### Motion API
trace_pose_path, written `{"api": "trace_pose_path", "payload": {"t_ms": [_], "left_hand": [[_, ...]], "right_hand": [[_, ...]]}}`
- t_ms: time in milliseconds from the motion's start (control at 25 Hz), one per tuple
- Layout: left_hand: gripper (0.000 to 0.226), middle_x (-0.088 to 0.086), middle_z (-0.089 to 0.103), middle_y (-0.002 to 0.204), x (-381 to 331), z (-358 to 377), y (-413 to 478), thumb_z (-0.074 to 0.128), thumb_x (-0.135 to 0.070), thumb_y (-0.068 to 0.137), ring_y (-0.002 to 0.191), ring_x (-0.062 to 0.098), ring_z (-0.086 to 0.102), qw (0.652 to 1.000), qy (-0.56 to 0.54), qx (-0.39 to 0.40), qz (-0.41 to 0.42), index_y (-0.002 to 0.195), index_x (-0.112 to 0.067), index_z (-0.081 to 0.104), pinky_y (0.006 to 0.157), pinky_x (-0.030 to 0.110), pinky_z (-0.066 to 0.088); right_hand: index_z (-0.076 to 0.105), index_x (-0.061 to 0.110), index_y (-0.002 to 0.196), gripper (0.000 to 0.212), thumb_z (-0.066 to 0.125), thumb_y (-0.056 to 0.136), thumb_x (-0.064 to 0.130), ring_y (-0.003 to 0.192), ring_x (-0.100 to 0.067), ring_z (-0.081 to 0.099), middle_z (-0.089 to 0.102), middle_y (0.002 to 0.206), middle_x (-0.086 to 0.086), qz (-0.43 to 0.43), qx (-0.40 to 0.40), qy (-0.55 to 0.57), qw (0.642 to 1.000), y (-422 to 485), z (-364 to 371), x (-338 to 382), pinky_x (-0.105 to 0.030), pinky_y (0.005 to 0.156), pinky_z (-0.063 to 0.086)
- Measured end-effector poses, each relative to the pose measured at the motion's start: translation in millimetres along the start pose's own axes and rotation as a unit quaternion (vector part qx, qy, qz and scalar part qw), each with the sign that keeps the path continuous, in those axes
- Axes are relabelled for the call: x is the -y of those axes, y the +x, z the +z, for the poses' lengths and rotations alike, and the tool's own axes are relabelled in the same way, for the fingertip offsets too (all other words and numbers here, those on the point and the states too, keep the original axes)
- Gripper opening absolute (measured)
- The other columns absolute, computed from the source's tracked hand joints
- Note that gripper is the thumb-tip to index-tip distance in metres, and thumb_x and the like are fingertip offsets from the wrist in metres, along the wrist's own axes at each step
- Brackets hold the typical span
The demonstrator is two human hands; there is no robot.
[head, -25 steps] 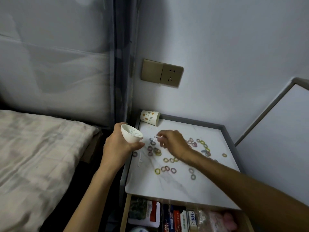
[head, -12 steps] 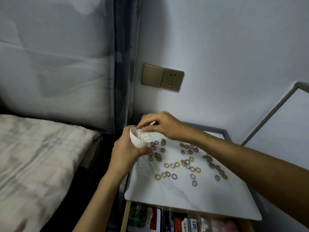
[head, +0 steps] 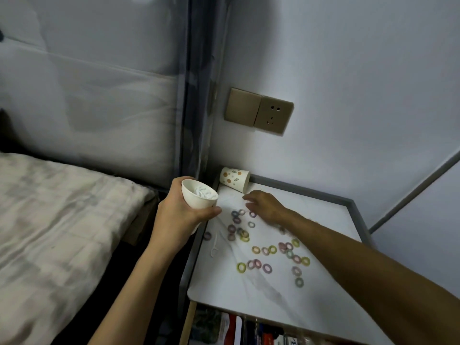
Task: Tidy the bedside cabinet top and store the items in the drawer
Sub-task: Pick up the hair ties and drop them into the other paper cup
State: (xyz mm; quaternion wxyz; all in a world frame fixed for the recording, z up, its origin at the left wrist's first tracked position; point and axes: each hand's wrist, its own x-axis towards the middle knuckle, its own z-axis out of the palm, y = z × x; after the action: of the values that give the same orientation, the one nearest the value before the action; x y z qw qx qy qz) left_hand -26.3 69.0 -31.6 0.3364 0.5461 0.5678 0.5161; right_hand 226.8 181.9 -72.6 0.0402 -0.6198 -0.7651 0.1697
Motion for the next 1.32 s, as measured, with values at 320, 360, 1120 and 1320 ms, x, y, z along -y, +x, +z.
{"api": "trace_pose_path", "payload": {"t_ms": [320, 360, 1120, 1320], "left_hand": [[0.071, -0.013, 0.067, 0.092, 2.5, 15.4, 0.1, 0.095, -0.036, 0.051, 0.082, -0.006, 0.061, 1.000, 0.003, 0.016, -0.011, 0.108, -0.037, 0.052, 0.058, 0.008, 0.046], [0.071, -0.013, 0.066, 0.093, 2.2, 16.3, -0.6, 0.095, -0.037, 0.052, 0.082, -0.007, 0.061, 1.000, 0.008, 0.018, -0.009, 0.108, -0.038, 0.052, 0.057, 0.006, 0.045], [0.072, -0.013, 0.065, 0.095, -13.5, 34.1, -14.1, 0.092, -0.035, 0.052, 0.085, 0.000, 0.061, 0.998, 0.019, 0.064, -0.020, 0.112, -0.037, 0.052, 0.064, 0.017, 0.046], [0.070, -0.012, 0.065, 0.096, -19.8, 49.8, -22.1, 0.092, -0.032, 0.055, 0.083, 0.001, 0.061, 0.995, 0.023, 0.098, -0.027, 0.113, -0.035, 0.053, 0.058, 0.014, 0.042]], "right_hand": [[0.076, 0.005, 0.100, 0.015, 0.069, 0.087, 0.009, 0.074, -0.012, 0.068, 0.075, 0.097, -0.009, 0.006, -0.131, 0.095, 0.987, -8.0, 22.5, -2.6, -0.019, 0.073, 0.053], [0.076, 0.006, 0.099, 0.015, 0.071, 0.085, 0.005, 0.069, -0.006, 0.065, 0.074, 0.097, -0.008, 0.007, -0.128, 0.110, 0.986, -11.8, 22.6, -2.1, -0.012, 0.066, 0.051], [0.072, 0.006, 0.089, 0.007, 0.069, 0.083, 0.004, 0.068, -0.014, 0.064, 0.068, 0.077, -0.002, 0.104, -0.095, 0.109, 0.984, -60.9, -39.9, -22.9, -0.005, 0.049, 0.039], [0.075, 0.016, 0.091, 0.012, 0.078, 0.079, 0.017, 0.080, -0.012, 0.063, 0.072, 0.092, -0.001, 0.154, -0.041, 0.001, 0.987, -115.0, -33.6, -64.6, -0.021, 0.072, 0.049]]}}
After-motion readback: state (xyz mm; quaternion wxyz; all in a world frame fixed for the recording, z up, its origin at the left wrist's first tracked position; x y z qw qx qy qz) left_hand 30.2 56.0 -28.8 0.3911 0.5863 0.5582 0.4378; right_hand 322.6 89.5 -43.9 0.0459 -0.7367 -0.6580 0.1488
